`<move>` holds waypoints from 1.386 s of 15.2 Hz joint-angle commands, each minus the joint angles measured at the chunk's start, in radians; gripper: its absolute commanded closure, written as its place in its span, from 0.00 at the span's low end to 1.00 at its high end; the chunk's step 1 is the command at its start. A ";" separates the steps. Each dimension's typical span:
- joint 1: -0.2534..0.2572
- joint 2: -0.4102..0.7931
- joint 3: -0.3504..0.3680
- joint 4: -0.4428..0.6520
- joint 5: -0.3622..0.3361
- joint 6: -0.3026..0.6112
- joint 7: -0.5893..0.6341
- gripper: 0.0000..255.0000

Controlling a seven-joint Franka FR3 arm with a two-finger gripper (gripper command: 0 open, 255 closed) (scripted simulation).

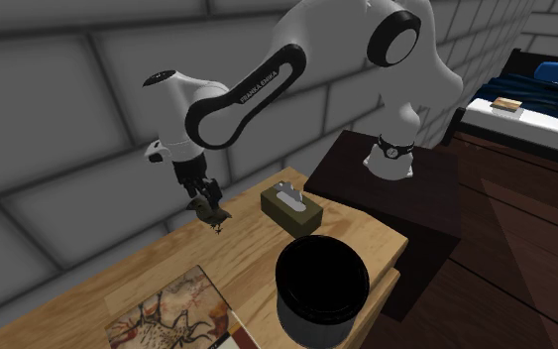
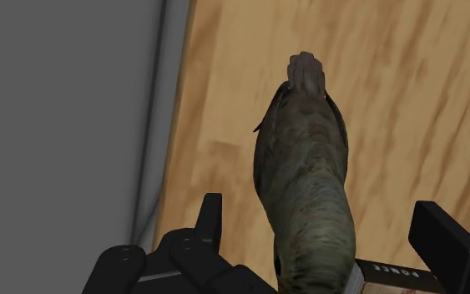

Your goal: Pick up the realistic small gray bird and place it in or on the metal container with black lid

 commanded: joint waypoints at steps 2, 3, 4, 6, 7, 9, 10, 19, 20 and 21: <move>-0.001 0.008 0.002 -0.008 0.004 0.015 -0.004 0.00; -0.002 0.008 0.002 -0.007 0.004 0.015 -0.004 0.00; -0.002 0.008 0.002 -0.007 0.004 0.015 -0.004 0.00; -0.002 0.008 0.002 -0.007 0.004 0.015 -0.004 0.00; -0.002 0.008 0.002 -0.007 0.004 0.015 -0.004 0.00; -0.002 0.008 0.002 -0.007 0.004 0.015 -0.004 1.00; -0.002 0.008 0.002 -0.007 0.004 0.015 -0.004 1.00; 0.000 0.000 0.000 -0.006 0.001 0.007 -0.002 1.00; 0.001 -0.007 -0.002 -0.004 -0.002 -0.002 -0.001 1.00; 0.002 -0.014 -0.004 -0.002 -0.004 -0.011 0.001 1.00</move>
